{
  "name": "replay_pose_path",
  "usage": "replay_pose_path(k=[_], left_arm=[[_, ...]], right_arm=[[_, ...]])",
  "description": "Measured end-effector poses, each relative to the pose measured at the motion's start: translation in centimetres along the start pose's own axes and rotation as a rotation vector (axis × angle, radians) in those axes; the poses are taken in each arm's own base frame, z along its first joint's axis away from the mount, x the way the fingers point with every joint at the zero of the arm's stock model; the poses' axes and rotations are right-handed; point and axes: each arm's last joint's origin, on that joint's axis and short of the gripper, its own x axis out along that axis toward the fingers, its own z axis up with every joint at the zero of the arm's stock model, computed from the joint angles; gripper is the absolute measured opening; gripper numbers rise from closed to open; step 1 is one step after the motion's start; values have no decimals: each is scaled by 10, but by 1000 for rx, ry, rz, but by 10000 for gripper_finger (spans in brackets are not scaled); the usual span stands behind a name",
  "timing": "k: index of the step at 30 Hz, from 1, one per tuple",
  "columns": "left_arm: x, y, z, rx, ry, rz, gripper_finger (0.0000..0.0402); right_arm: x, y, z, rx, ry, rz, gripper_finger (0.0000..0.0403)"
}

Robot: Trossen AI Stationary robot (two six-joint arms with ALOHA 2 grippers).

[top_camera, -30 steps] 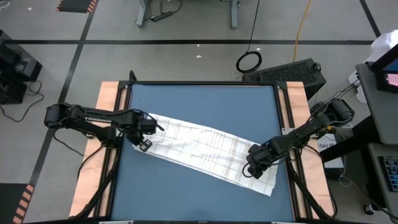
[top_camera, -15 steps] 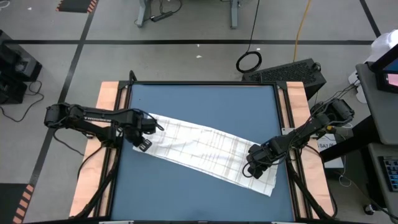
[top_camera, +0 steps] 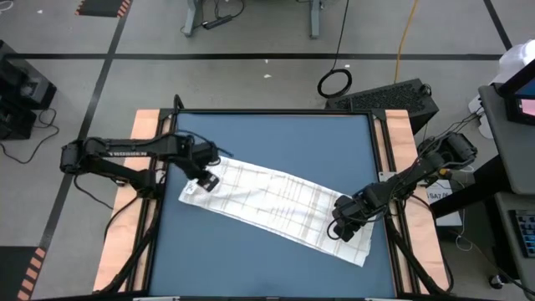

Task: Roll towel into tight, uniform cylinder
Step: Roll the white towel

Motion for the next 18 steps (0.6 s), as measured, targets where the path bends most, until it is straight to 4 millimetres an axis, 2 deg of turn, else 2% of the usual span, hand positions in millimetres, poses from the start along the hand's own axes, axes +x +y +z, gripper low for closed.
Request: replay_pose_path(k=[3,8,13,18], left_arm=[[5,7,16,-46,-37,-1,141],[14,16,38,6,-34,-60,141],[24,24,48,65,35,-104,141],[29,27,52,92,58,-115,141]], right_arm=[[-1,0,0,31,-9,2,0],[-1,0,-1,35,-10,3,0],[-3,0,-4,25,-4,-4,17],[-16,2,-12,31,1,-16,49]])
